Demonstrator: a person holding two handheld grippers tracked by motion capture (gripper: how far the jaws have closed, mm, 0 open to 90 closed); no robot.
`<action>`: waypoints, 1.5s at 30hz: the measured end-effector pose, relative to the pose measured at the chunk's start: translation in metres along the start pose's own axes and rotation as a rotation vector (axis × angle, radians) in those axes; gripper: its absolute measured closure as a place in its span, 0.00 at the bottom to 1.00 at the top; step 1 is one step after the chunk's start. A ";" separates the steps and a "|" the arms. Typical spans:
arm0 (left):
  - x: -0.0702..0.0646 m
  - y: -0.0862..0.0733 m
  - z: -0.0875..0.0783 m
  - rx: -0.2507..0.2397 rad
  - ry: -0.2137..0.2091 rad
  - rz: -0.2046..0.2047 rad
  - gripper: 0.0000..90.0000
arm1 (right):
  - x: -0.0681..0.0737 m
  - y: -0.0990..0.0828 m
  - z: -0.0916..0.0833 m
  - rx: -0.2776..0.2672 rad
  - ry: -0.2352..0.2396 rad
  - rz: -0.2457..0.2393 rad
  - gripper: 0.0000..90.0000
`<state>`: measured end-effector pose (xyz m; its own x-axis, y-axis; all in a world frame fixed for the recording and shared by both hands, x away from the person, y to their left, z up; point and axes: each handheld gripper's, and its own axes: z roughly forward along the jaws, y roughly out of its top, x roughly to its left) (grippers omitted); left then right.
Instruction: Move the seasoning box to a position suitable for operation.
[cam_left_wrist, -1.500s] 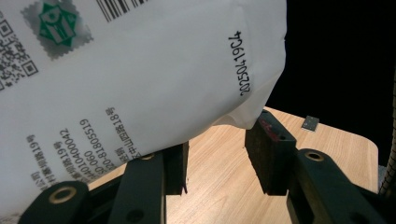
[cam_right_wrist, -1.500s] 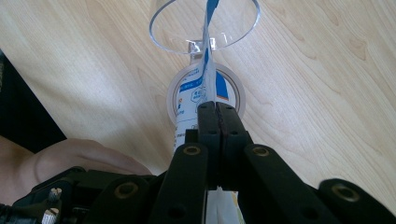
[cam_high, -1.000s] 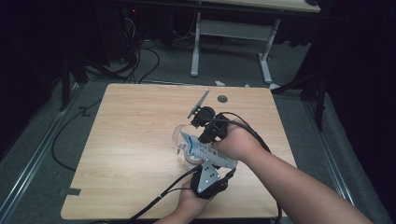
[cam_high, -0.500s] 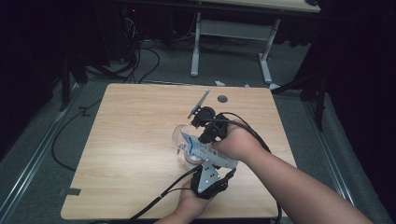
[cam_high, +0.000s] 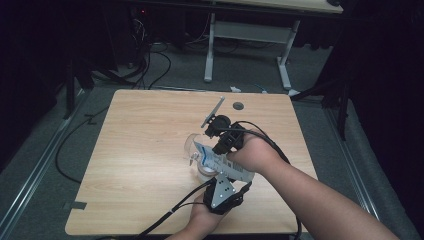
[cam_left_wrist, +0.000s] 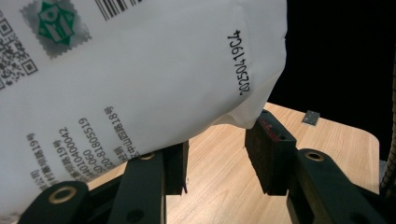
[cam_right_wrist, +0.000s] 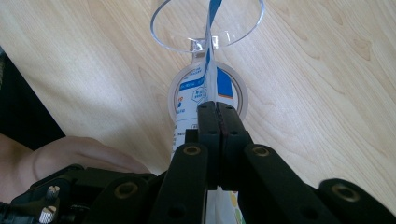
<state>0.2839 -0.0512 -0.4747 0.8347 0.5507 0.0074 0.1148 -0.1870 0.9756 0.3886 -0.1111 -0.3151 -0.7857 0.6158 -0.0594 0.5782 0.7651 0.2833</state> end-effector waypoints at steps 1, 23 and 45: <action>0.000 -0.001 0.000 0.004 0.000 0.006 0.67 | 0.000 0.000 0.000 0.001 0.000 0.000 1.00; -0.002 -0.027 -0.002 0.052 -0.017 0.022 0.67 | -0.001 -0.014 0.002 0.028 0.020 0.012 1.00; 0.001 -0.039 0.000 0.100 -0.026 0.005 0.68 | -0.004 -0.024 0.005 0.019 0.027 0.035 1.00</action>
<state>0.2799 -0.0432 -0.5125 0.8489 0.5285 0.0048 0.1628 -0.2702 0.9490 0.3788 -0.1305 -0.3269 -0.7702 0.6374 -0.0234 0.6098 0.7465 0.2662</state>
